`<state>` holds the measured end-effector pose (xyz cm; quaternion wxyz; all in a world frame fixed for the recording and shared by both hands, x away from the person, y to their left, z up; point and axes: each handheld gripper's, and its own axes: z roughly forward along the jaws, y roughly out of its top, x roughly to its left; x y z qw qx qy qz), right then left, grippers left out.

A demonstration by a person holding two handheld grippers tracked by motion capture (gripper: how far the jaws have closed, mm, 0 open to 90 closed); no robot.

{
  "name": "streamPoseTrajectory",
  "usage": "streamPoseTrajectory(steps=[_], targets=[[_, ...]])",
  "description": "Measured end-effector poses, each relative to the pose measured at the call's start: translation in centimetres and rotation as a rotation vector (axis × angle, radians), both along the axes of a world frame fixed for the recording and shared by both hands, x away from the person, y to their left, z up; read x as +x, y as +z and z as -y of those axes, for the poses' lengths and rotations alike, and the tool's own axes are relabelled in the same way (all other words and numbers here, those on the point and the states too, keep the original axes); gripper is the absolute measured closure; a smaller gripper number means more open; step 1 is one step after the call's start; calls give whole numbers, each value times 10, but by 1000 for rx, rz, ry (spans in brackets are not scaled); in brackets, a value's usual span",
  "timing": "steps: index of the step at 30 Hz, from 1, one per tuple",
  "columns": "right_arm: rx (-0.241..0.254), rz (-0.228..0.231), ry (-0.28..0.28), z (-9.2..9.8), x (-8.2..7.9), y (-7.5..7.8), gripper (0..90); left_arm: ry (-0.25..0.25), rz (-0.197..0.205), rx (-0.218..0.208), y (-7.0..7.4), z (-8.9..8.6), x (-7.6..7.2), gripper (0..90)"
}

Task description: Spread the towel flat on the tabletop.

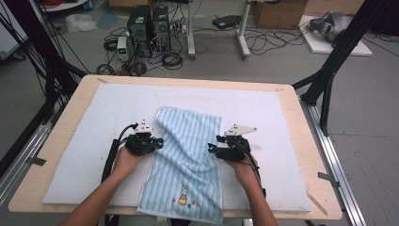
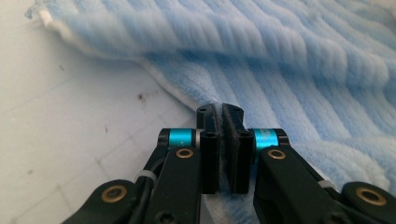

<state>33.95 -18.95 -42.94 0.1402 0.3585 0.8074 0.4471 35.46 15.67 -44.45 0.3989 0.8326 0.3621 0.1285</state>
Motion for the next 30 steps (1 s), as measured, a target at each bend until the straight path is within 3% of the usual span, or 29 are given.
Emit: streamPoseTrajectory(steps=[3,7,11,13,14,15,17,20,24,26,30], targets=[[-23,2,-28,1,3,-2,488,-19,-25,-7,1,-10,-10,856],[-48,5,-66,4,8,-4,501,-28,-73,-46,0,-27,-25,857],[-70,8,-124,10,17,-4,499,-54,-116,-58,2,-40,-31,845],[-70,2,-162,12,26,-3,476,-41,-114,-74,2,-45,-30,781],[-69,7,-176,13,31,-4,472,-23,-111,-85,2,-47,-28,689],[-68,3,-189,13,37,-5,458,-1,-102,-105,3,-49,-26,598],[-91,-8,-204,12,47,-8,456,33,-81,-141,5,-52,-20,523],[-104,-16,-227,8,62,-10,454,70,-21,-170,7,-53,-9,501],[-86,-20,-238,5,73,-9,460,119,24,-195,10,-44,16,464],[-98,-19,-231,3,76,-10,485,147,35,-229,13,-39,31,462],[-110,-37,-222,1,81,-12,502,188,20,-220,13,-25,60,460]])
